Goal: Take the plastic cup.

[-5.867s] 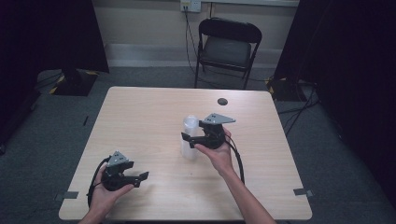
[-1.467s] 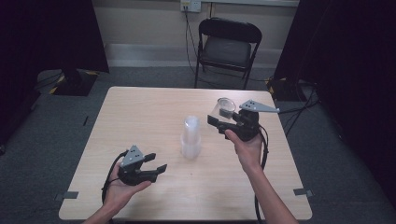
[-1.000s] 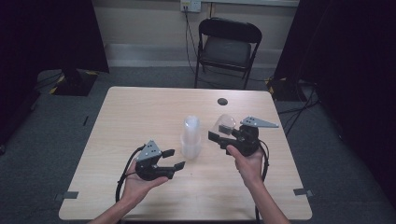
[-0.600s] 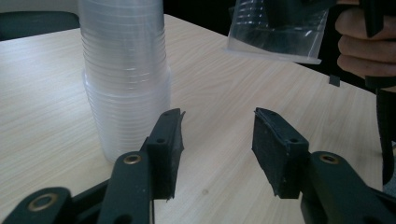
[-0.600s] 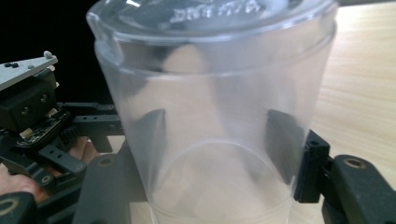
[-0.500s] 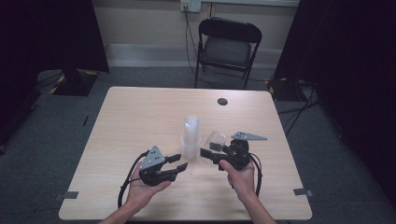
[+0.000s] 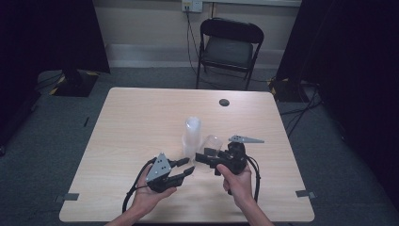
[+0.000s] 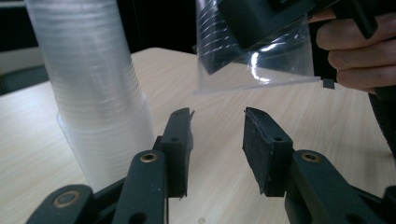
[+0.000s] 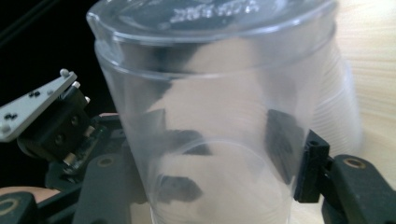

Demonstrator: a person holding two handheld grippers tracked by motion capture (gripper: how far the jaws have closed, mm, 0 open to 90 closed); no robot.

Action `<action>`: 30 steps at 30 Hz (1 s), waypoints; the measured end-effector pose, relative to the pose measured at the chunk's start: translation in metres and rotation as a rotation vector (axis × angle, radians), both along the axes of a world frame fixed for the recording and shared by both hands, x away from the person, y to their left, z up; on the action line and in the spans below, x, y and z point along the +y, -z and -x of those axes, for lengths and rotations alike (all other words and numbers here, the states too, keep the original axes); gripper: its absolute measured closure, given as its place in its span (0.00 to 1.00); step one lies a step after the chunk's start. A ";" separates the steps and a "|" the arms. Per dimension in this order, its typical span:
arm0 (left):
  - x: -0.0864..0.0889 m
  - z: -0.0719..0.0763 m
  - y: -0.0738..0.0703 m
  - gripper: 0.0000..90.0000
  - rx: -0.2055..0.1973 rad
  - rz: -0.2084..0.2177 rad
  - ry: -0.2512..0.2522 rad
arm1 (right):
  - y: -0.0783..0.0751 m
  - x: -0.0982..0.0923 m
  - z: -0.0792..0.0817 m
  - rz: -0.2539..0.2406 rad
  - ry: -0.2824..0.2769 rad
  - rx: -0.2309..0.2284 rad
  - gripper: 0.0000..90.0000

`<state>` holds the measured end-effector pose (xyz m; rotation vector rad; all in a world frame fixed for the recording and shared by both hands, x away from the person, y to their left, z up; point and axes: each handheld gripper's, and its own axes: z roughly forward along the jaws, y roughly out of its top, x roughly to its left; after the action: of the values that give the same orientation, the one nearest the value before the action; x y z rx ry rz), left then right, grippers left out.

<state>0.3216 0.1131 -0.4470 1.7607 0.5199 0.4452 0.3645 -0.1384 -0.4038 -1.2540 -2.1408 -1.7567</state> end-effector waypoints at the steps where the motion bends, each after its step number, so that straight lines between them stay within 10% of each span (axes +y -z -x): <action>1: -0.001 0.001 0.000 0.69 -0.012 0.003 0.001 | 0.000 0.000 0.000 -0.003 -0.001 0.005 0.44; 30: -0.004 0.008 -0.001 0.69 -0.141 0.019 -0.106 | 0.005 0.021 0.006 -0.068 -0.068 0.100 0.43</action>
<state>0.3134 0.1087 -0.4462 1.6746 0.5167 0.6317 0.3590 -0.1176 -0.4085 -1.2102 -2.0270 -1.6880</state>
